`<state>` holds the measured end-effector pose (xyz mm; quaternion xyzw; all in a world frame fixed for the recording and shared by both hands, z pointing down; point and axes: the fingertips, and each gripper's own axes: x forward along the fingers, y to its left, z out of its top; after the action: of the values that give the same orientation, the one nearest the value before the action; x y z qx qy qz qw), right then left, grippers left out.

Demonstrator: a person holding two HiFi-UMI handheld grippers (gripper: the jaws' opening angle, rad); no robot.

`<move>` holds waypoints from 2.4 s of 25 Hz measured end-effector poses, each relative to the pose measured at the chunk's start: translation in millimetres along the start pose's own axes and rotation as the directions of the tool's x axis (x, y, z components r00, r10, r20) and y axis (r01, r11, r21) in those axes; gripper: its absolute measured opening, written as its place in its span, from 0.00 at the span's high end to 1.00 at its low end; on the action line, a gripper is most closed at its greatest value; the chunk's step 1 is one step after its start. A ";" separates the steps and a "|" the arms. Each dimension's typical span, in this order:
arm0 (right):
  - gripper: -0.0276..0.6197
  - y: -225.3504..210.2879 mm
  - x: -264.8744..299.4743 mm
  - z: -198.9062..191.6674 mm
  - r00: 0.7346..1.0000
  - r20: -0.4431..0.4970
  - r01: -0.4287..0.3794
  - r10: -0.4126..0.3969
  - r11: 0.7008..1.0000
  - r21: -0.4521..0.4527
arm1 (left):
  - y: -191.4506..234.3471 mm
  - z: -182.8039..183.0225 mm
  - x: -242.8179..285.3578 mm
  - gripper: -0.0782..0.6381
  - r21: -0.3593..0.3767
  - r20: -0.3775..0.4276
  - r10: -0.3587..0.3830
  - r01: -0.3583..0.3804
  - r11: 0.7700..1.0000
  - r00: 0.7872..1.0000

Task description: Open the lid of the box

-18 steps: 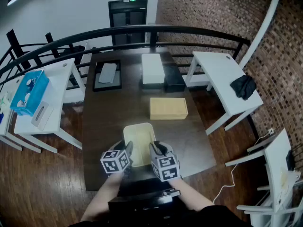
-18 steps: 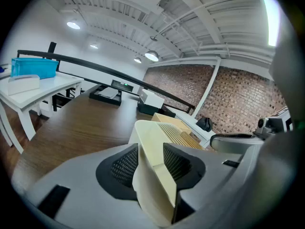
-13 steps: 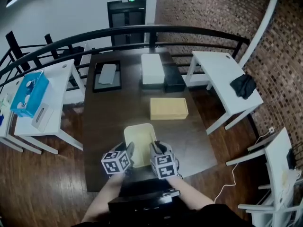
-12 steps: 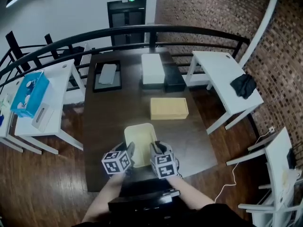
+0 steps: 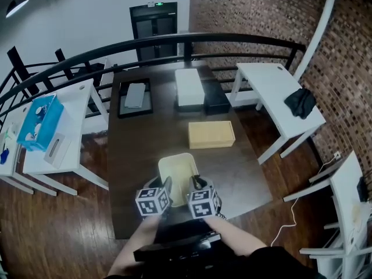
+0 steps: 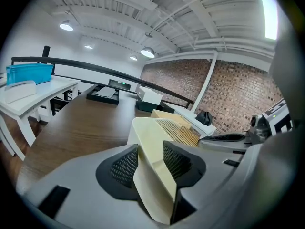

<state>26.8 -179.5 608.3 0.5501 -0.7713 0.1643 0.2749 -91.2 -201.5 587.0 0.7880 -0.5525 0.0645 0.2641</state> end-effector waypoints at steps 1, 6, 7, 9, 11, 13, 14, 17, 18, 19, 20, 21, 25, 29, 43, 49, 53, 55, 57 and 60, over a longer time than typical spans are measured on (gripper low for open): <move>0.91 -0.6 0.6 -0.6 1.000 -0.005 0.004 -0.004 1.000 0.009 | 0.0 -0.1 0.5 0.67 0.002 -0.003 -0.001 0.001 1.000 1.000; 0.92 -2.4 0.2 -2.2 0.999 -0.025 0.021 -0.020 0.999 0.044 | -1.8 -0.1 2.8 0.68 0.020 -0.013 0.001 -0.001 1.000 1.000; 0.92 -3.0 0.0 -2.8 0.999 -0.027 0.024 -0.023 0.998 0.049 | -2.4 -0.4 3.4 0.68 0.024 -0.014 0.002 -0.002 1.000 1.000; 0.92 -3.6 -1.0 -3.0 0.999 -0.027 0.024 -0.022 0.998 0.062 | -3.4 -0.3 3.7 0.69 0.031 -0.013 0.005 -0.004 1.000 1.000; 0.92 -3.3 -2.3 -2.2 1.000 -0.024 0.021 -0.019 0.997 0.071 | -4.4 0.7 3.7 0.69 0.038 -0.014 0.007 -0.007 0.999 1.000; 0.92 -4.1 -3.1 -1.5 1.000 -0.017 0.016 -0.015 0.996 0.086 | -5.0 0.9 4.3 0.69 0.044 -0.016 0.012 -0.011 0.999 1.000; 0.92 -5.1 -3.4 -1.2 1.000 -0.013 0.011 -0.009 0.995 0.102 | -5.3 0.7 4.8 0.69 0.046 -0.017 0.014 -0.013 0.999 1.000; 0.93 -7.8 -6.8 2.2 1.000 0.005 -0.029 0.029 0.982 0.184 | -7.2 0.4 6.1 0.69 0.047 -0.016 0.016 -0.015 0.999 1.000; 0.93 -8.3 -8.9 5.1 0.999 0.013 -0.043 0.041 0.978 0.204 | -7.8 0.6 6.2 0.69 0.045 -0.015 0.016 -0.016 0.999 1.000; 0.93 -8.9 -11.2 8.9 0.999 0.022 -0.049 0.045 0.976 0.213 | -8.0 1.1 6.1 0.69 0.042 -0.015 0.017 -0.016 0.999 1.000; 0.94 -9.2 -13.9 14.0 0.998 0.036 -0.051 0.044 0.976 0.212 | -7.9 1.6 5.9 0.69 0.040 -0.015 0.017 -0.017 0.999 1.000; 0.94 -8.9 -17.3 20.6 0.997 0.056 -0.054 0.044 0.977 0.204 | -7.5 1.9 5.6 0.69 0.038 -0.015 0.017 -0.017 0.999 1.000; 0.94 -19.9 -34.2 51.9 0.986 0.163 -0.059 0.027 0.979 0.193 | -5.5 0.9 5.9 0.69 0.032 -0.018 0.016 -0.016 0.999 1.000; 0.94 -80.0 -32.0 49.3 0.981 0.171 0.057 -0.091 0.979 0.197 | -4.9 0.6 4.9 0.69 0.021 -0.015 0.018 -0.017 1.000 1.000; 0.93 -176.7 32.3 -104.0 0.976 -0.094 0.206 -0.196 0.972 0.111 | -5.6 1.0 -1.5 0.69 0.018 -0.005 0.045 -0.045 0.999 0.999; 0.93 -174.3 42.1 -118.4 0.978 -0.100 0.198 -0.185 0.970 0.141 | -4.9 1.0 -4.3 0.69 0.018 -0.001 0.062 -0.062 0.998 0.998; 0.91 -178.6 36.1 -118.2 0.980 -0.075 0.196 -0.186 0.966 0.169 | -4.4 1.5 -3.5 0.69 0.010 0.001 0.059 -0.059 0.998 0.998; 0.91 -178.7 23.2 -103.6 0.984 -0.029 0.178 -0.176 0.960 0.215 | -3.9 1.8 -4.0 0.69 0.002 0.011 0.050 -0.050 0.999 0.999; 0.91 -178.8 10.3 -90.5 0.989 0.017 0.135 -0.145 0.950 0.282 | -1.6 2.7 -5.3 0.68 -0.019 0.029 0.035 -0.034 0.999 0.999; 0.94 -181.8 -18.1 -57.3 0.985 0.115 0.086 -0.131 0.938 0.337 | 1.1 14.5 -15.7 0.67 -0.046 0.097 0.002 0.002 0.999 0.995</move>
<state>215.8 -195.9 634.0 0.6400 -0.7181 0.2382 0.1343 -100.9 -195.7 568.9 0.7838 -0.5660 0.0134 0.2553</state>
